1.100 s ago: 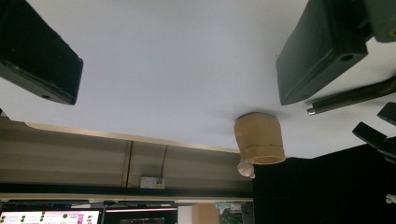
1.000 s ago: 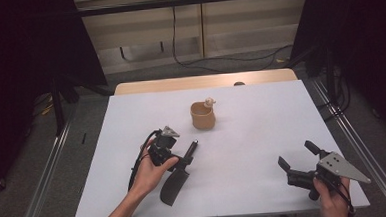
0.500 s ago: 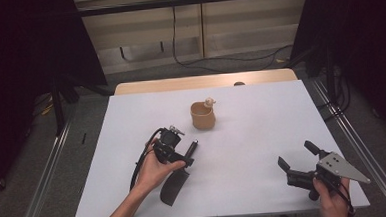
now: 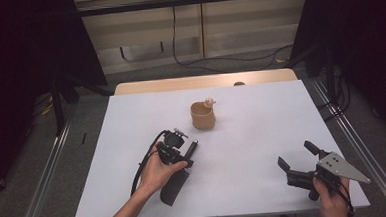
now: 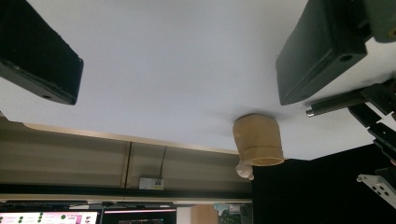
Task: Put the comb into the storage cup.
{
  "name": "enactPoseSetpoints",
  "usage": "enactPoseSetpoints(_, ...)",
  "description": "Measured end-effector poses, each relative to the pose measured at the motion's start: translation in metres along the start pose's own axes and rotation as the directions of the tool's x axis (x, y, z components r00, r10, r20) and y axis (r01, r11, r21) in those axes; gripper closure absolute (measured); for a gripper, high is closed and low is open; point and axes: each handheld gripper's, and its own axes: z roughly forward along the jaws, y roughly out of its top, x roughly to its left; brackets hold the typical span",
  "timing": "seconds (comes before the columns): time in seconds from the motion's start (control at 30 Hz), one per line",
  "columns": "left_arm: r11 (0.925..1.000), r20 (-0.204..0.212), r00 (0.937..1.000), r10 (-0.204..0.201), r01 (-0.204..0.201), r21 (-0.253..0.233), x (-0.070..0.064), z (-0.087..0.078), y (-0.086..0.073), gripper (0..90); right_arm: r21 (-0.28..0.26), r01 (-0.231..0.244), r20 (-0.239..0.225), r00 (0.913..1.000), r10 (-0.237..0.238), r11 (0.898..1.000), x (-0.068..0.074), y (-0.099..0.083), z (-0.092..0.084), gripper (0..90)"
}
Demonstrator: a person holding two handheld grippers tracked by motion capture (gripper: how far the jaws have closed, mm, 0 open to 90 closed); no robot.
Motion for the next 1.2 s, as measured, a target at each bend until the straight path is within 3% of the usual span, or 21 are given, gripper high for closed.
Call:
enactPoseSetpoints(0.17,1.0,-0.01,1.0,0.002,-0.002,0.002,-0.004,-0.001,-0.001,43.5,0.006,-0.004,-0.003,1.0,0.004,1.0,0.0,0.0,0.0,0.1)
enactPoseSetpoints(0.33,0.9993,-0.023,0.9991,0.036,-0.035,0.014,-0.007,-0.001,0.0,48.0,0.006,-0.002,-0.003,1.0,0.002,1.0,0.0,0.0,0.0,0.1)
enactPoseSetpoints(0.4,0.9996,-0.017,0.9994,0.028,-0.028,0.002,-0.009,0.0,0.0,53.8,0.005,-0.003,-0.002,1.0,0.003,1.0,0.0,0.0,0.001,0.1)
enactPoseSetpoints(0.57,0.9997,-0.023,0.9995,0.023,-0.022,0.006,-0.007,0.0,0.0,57.4,0.009,-0.004,-0.007,1.0,0.004,1.0,0.0,-0.001,0.001,0.2)
enactPoseSetpoints(0.77,0.999,-0.059,0.9974,0.041,-0.04,0.018,-0.012,0.001,0.001,58.1,0.009,-0.002,0.0,1.0,0.002,1.0,0.001,0.0,0.001,0.2)
enactPoseSetpoints(1.2,0.9987,-0.068,0.9967,0.044,-0.042,0.031,-0.014,0.002,0.002,58.7,0.004,-0.003,-0.001,1.0,0.003,1.0,0.001,0.0,0.0,0.1)
